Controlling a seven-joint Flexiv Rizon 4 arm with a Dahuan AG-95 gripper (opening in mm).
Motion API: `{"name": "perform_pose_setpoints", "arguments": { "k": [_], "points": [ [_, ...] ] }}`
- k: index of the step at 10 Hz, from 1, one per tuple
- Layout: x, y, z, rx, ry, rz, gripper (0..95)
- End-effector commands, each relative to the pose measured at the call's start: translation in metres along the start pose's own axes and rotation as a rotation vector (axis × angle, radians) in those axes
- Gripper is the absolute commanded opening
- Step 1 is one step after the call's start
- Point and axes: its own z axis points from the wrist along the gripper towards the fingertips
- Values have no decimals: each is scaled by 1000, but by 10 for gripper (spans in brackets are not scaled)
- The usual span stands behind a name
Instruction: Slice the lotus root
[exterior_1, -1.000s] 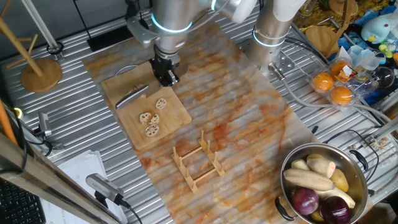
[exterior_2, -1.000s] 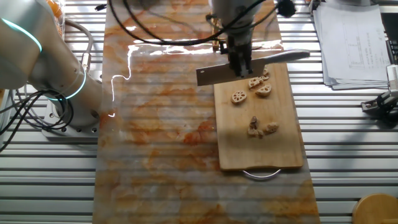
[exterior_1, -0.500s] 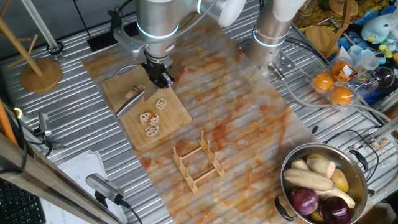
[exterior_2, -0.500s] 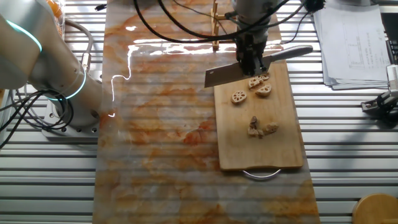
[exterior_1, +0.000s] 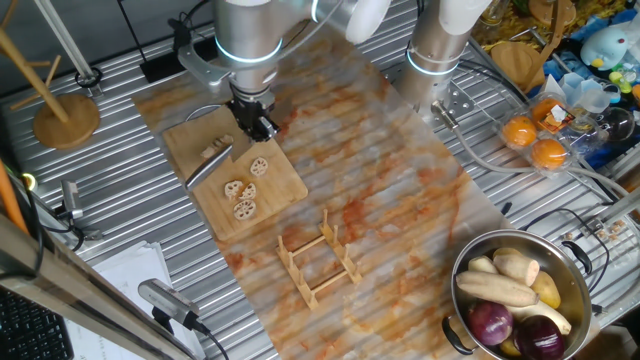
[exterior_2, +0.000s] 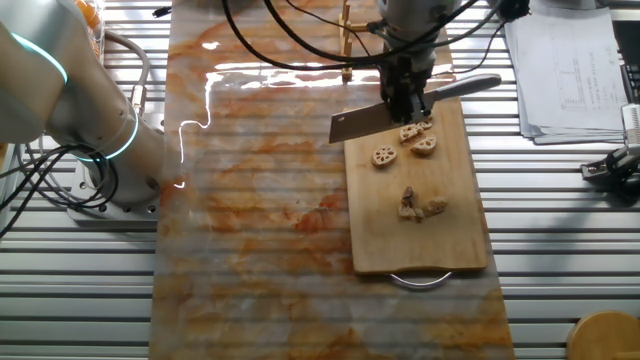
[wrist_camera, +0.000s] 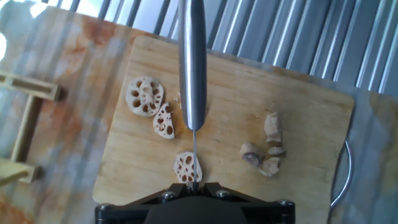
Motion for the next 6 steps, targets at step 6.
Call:
{"name": "perform_pose_setpoints", "arguments": {
  "k": [6],
  "points": [
    [10, -3, -4, -4, -9, 23, 0]
  ]
}}
